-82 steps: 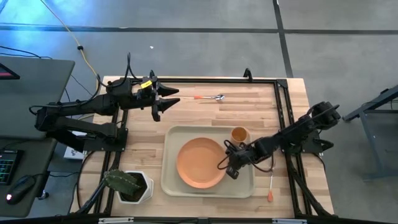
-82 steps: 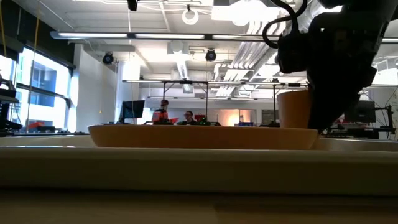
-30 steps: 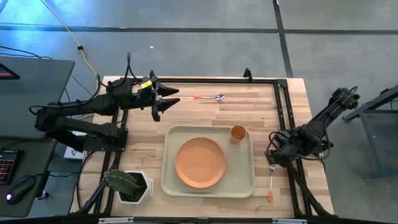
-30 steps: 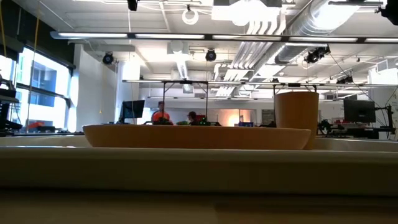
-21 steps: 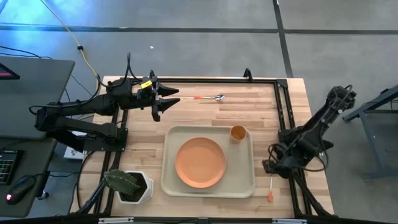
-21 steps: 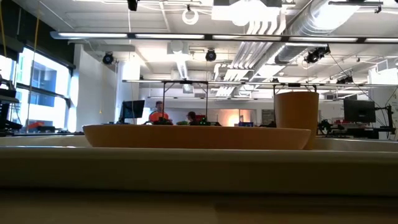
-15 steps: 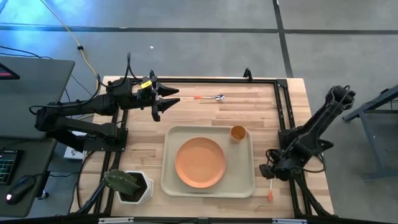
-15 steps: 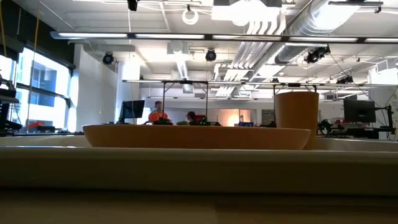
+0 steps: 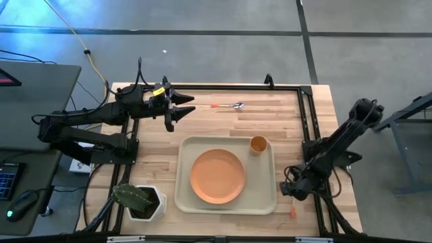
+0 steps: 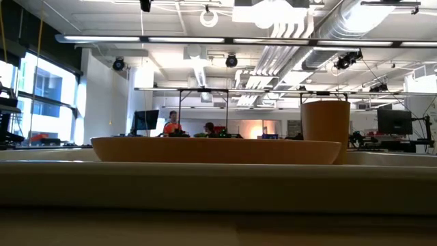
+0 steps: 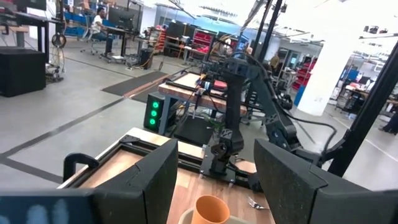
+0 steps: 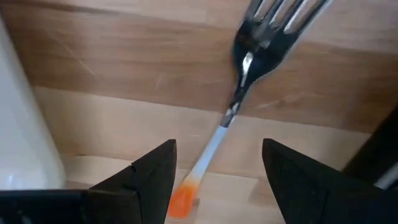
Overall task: Pick and place plate/cup/fork/spoon on tray
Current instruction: Put the orange fork to the right of the orange plate on the gray tray
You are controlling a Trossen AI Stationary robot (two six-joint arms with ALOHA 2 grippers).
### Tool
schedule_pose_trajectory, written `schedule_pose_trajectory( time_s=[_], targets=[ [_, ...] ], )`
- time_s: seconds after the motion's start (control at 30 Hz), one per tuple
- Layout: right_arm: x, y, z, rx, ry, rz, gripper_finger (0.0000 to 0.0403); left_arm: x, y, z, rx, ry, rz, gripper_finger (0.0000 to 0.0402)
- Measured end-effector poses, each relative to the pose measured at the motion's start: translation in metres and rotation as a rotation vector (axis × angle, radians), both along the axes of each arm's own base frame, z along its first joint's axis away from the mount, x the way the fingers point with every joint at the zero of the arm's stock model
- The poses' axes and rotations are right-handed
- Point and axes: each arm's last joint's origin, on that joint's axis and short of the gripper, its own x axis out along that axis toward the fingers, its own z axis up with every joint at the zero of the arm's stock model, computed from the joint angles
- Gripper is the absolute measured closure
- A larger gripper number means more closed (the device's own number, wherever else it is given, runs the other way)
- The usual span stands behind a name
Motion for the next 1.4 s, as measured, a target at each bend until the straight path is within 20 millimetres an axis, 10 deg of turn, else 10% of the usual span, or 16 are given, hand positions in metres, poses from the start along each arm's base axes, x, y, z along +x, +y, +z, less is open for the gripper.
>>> schedule_pose_trajectory(
  time_s=[0.3,0.87,1.4],
  targets=[
    [0.003,0.005,-0.013,-0.030,0.051,0.010,0.0206,0.000,0.001,0.001,0.017,-0.004,0.047,0.0202],
    [0.003,0.004,-0.013,-0.032,0.065,0.017,0.0391,0.000,0.002,0.001,0.017,-0.004,0.051,0.0202],
    [-0.007,-0.002,0.016,0.062,-0.093,0.087,0.0401,0.000,0.002,0.001,0.016,-0.003,0.051,0.0202]
  ],
)
